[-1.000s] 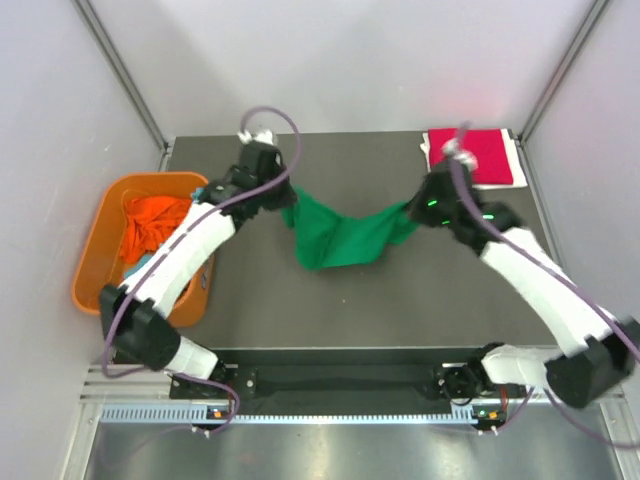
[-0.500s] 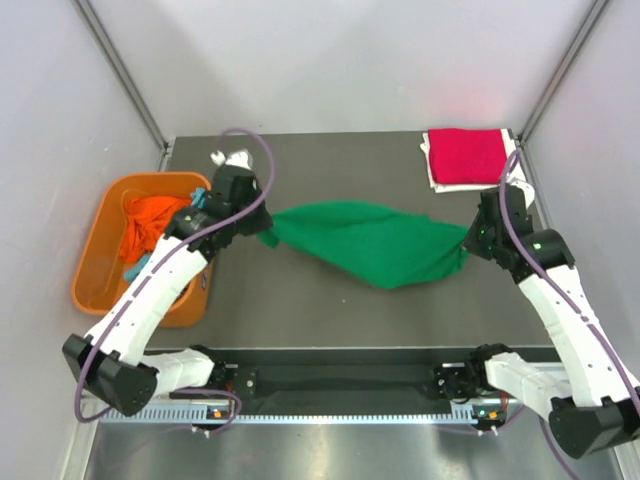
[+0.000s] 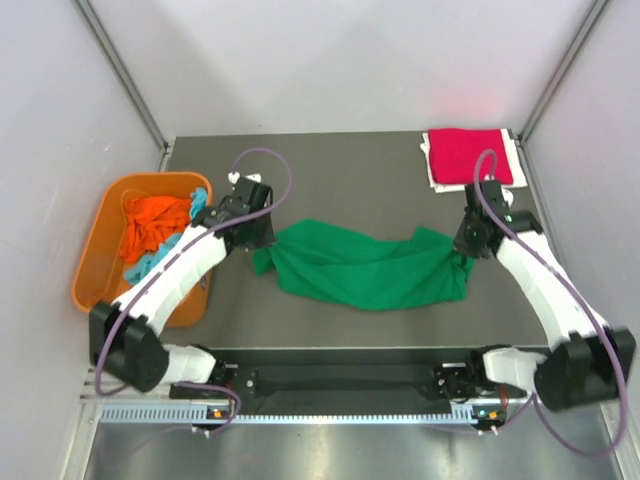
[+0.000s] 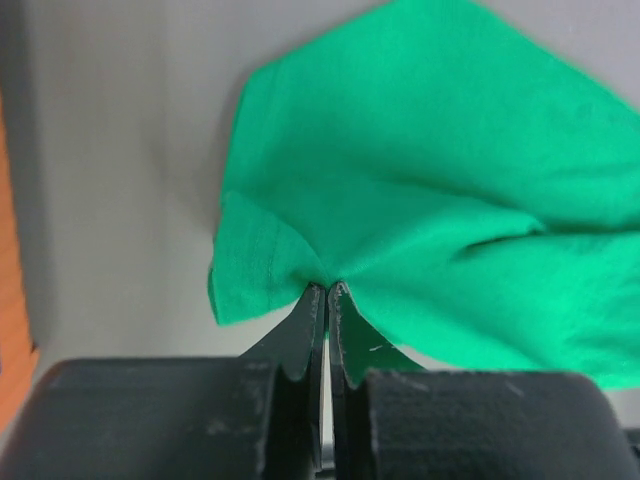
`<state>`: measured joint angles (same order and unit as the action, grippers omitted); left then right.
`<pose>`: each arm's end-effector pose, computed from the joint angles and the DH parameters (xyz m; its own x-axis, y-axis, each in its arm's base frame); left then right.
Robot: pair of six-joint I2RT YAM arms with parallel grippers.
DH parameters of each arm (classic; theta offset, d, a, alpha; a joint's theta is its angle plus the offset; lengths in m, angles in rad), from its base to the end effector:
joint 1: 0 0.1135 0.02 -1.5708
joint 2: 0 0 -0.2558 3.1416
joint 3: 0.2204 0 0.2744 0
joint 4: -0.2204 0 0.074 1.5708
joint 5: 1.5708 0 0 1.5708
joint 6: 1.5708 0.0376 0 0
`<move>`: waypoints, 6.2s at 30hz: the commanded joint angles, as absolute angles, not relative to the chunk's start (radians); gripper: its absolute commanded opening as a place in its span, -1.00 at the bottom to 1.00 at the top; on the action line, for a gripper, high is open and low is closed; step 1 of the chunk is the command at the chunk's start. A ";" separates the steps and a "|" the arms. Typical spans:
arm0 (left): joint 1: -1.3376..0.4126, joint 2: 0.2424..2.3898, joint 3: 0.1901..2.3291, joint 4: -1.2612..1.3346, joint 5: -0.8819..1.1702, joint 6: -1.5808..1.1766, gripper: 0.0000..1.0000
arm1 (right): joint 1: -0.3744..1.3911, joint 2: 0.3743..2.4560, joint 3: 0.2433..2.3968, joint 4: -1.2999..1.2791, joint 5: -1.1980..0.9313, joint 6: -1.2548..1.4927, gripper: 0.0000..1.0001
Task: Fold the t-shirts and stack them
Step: Flatten the tshirt out
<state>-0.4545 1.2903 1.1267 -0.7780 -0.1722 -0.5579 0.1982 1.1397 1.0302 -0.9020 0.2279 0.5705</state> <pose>0.2620 -0.1209 0.2851 -0.7973 -0.1909 -0.5726 -0.0945 0.9764 -0.1940 0.2414 0.0398 0.2825 -0.7395 0.3881 -0.5500 0.3863 0.9138 0.1254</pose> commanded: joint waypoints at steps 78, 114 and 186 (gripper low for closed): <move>-0.428 1.650 1.351 -0.663 -0.125 -0.460 -0.92 | 0.074 1.600 1.372 -0.662 -0.035 0.531 -0.80; -0.422 1.246 1.085 -0.673 0.054 -0.426 -0.02 | 0.465 1.298 0.675 -0.601 -0.071 1.385 -0.33; -0.495 0.908 1.878 -0.769 0.208 -0.319 -1.00 | 0.149 0.591 1.850 -0.845 0.267 0.819 -1.00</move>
